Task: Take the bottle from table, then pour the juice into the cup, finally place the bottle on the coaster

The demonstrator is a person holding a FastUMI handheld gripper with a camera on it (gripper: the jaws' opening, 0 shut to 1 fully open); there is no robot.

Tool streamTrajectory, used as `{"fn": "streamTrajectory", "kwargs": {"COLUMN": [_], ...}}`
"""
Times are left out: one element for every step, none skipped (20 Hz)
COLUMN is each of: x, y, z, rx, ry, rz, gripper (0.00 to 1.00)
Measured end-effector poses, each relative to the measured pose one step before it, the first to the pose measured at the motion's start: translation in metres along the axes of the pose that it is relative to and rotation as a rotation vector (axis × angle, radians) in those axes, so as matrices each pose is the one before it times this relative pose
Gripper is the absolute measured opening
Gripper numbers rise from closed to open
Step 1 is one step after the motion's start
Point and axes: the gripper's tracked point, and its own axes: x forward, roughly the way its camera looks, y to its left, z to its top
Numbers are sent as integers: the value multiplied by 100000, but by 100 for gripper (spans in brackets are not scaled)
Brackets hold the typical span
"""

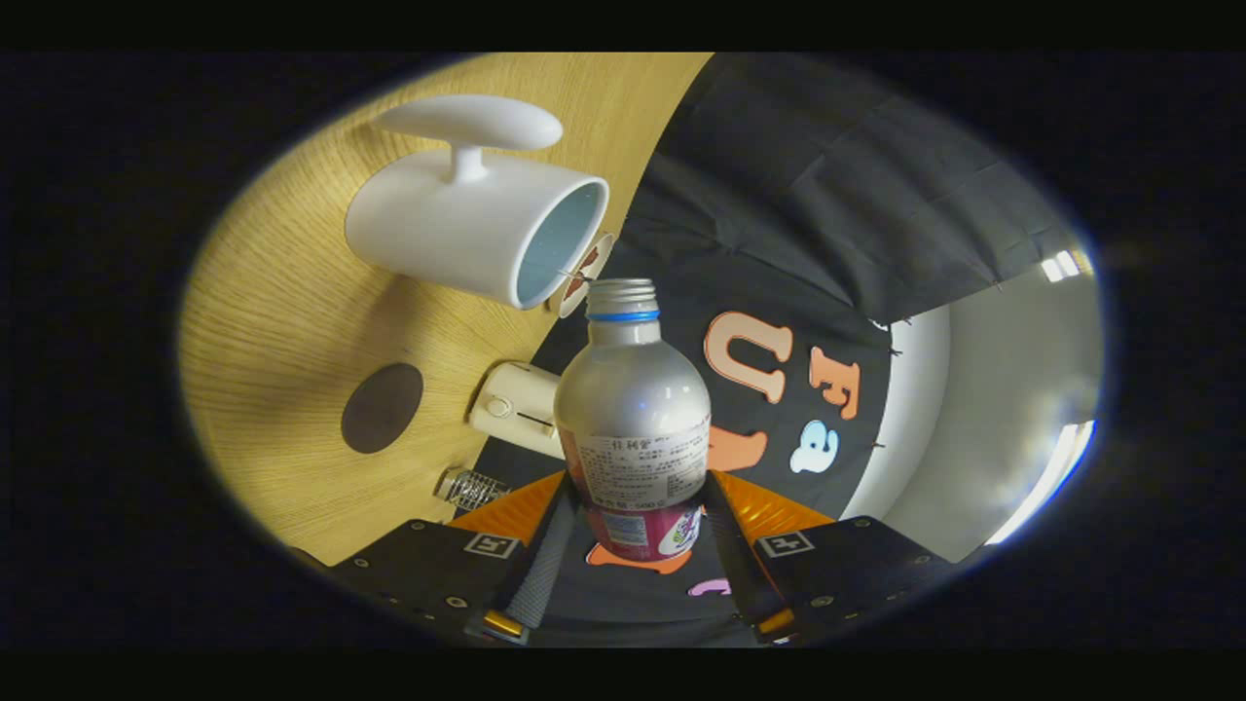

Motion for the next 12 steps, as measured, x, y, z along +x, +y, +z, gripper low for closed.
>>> {"fn": "streamTrajectory", "kwargs": {"x": [-160, -121, -27, -98, 18, -28, -100, -168, -322, -34, 49, 33], "y": [207, 223, 285, 294, 561, 488, 419, -101, -306, -110, 60, -90], "z": [-76, -53, -67, -130, -57, 57, 130, 90, -26, -125, 59, 221], "rx": [738, 1444, 1807, 2793, 3759, 4375, 3977, 3098, 3883, 5073, 5173, 4280], "ry": [248, 218, 262, 607, 533, 331, 215, 674, 596, 296, -177, -216], "rz": [326, 661, 682, 1134, 1854, 2023, 1624, 130, 30, 974, 1258, 777], "gripper": [74, 74, 74, 74, 74, 74, 74, 74, 74, 74, 74, 74]}}
